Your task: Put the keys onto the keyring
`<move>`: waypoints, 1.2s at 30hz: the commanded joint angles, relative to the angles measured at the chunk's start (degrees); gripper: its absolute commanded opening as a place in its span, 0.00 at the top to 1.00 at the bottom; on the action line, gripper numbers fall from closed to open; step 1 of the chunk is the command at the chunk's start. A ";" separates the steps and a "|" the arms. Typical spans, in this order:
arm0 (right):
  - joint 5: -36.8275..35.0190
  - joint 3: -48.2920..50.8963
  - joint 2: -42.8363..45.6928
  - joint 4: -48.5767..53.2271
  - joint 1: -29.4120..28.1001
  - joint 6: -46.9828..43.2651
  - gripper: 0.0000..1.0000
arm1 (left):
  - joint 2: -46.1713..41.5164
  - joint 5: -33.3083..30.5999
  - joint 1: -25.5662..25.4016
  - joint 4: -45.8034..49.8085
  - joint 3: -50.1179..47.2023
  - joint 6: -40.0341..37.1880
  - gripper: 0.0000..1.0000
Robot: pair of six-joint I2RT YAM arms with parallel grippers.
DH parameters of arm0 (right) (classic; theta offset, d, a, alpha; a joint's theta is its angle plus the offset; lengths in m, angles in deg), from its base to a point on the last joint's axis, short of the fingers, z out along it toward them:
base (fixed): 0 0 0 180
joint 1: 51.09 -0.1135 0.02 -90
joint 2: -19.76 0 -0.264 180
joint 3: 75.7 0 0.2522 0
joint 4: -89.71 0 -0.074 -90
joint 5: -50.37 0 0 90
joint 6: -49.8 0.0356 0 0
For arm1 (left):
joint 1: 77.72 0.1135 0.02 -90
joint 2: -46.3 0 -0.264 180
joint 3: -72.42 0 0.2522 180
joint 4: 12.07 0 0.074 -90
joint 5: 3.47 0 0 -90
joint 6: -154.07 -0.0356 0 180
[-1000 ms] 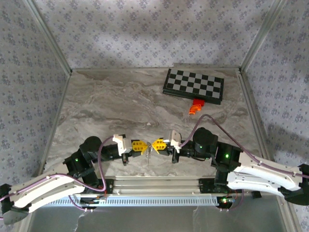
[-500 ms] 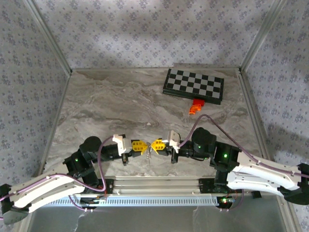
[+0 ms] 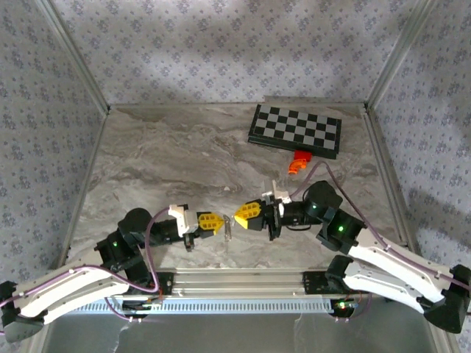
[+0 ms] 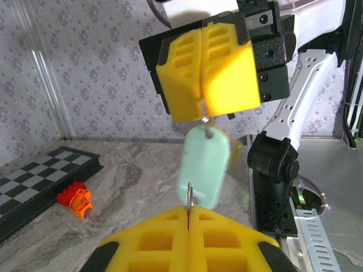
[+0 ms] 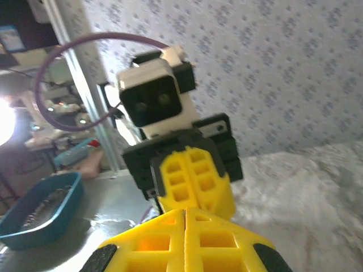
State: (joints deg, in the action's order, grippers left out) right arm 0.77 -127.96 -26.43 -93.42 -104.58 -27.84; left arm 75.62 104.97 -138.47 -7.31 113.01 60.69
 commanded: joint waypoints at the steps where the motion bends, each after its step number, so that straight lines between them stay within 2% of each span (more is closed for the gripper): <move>1: 8.66 -1.30 -1.48 -7.26 0.33 5.99 1.00 | -0.93 0.11 0.19 -3.18 0.62 -0.38 1.00; 5: 14.00 -2.71 -4.52 -9.13 0.08 8.68 1.00 | -1.05 0.20 0.20 -3.41 0.32 -0.58 1.00; 12: 19.24 -4.16 -7.47 -13.87 -0.61 12.78 1.00 | -1.91 0.25 0.20 -2.96 0.21 -0.75 1.00; 16: 19.67 -5.58 -8.04 -10.27 -1.65 10.54 1.00 | -2.25 0.19 0.22 -2.78 0.20 -0.80 1.00; 25: 22.11 -7.15 -8.71 -9.00 -3.52 10.10 1.00 | -2.18 0.37 0.20 -2.84 0.33 -0.93 1.00; 36: 18.91 -8.17 -6.78 -2.78 -4.29 4.54 1.00 | -2.51 0.21 0.19 -2.62 -0.03 -0.67 1.00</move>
State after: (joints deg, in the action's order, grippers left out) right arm 20.60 -134.19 -34.74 -98.46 -108.63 -20.61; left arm 74.02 104.97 -138.47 -7.52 112.96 60.48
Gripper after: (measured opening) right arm 0.062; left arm 0.052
